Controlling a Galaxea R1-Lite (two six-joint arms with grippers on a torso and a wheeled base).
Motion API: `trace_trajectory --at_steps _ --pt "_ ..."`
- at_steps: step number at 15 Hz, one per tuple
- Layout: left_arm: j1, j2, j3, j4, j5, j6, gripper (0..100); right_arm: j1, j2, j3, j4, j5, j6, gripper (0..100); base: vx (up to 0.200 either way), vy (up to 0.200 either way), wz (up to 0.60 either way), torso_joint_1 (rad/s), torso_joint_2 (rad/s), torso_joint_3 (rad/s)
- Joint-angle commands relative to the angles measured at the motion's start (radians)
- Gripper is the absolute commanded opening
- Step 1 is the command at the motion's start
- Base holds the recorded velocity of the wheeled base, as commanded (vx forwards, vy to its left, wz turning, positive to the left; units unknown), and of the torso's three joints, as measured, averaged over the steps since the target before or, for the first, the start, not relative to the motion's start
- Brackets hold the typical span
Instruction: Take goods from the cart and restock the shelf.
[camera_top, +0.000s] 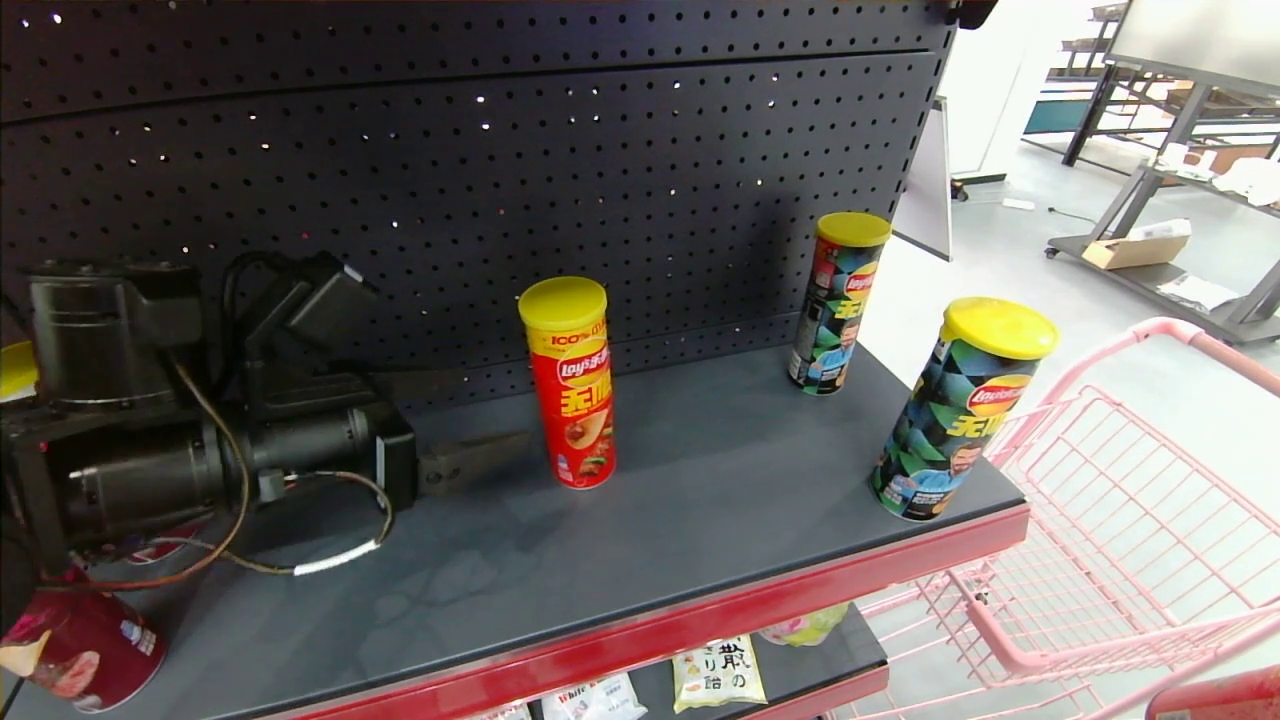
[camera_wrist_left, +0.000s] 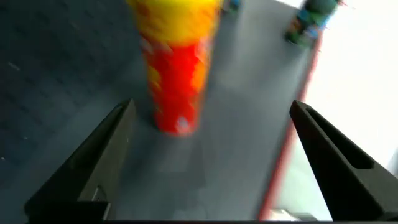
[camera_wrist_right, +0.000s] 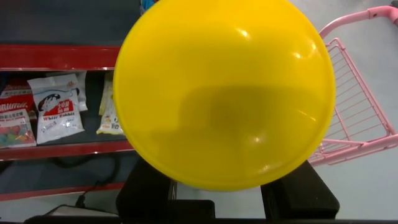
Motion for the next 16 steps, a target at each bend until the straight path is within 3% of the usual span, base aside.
trace_trajectory --at_steps 1,6,9,11,16 --pt "-0.001 0.102 -0.025 -0.084 0.026 -0.001 100 0.000 0.001 0.001 0.000 0.000 0.000 0 0.000 0.000 0.00 0.000 0.00 0.000" --pt "-0.024 0.133 -0.051 -0.116 0.025 -0.007 100 0.000 0.000 -0.001 0.000 -0.002 0.006 0 0.000 0.000 0.00 0.000 0.00 0.000" --pt "-0.030 0.194 -0.122 -0.122 0.034 -0.007 100 -0.002 0.000 -0.001 0.000 -0.003 0.009 0 0.000 0.000 0.00 0.000 0.00 0.000" --pt "-0.036 0.251 -0.186 -0.121 0.077 -0.007 100 0.000 0.000 -0.001 0.000 -0.003 0.009 0 0.000 0.000 0.00 0.000 0.00 0.000" --pt "-0.062 0.306 -0.252 -0.119 0.077 -0.009 100 0.000 0.009 -0.002 0.000 -0.002 0.011 0 0.000 0.000 0.00 0.000 0.00 0.000"
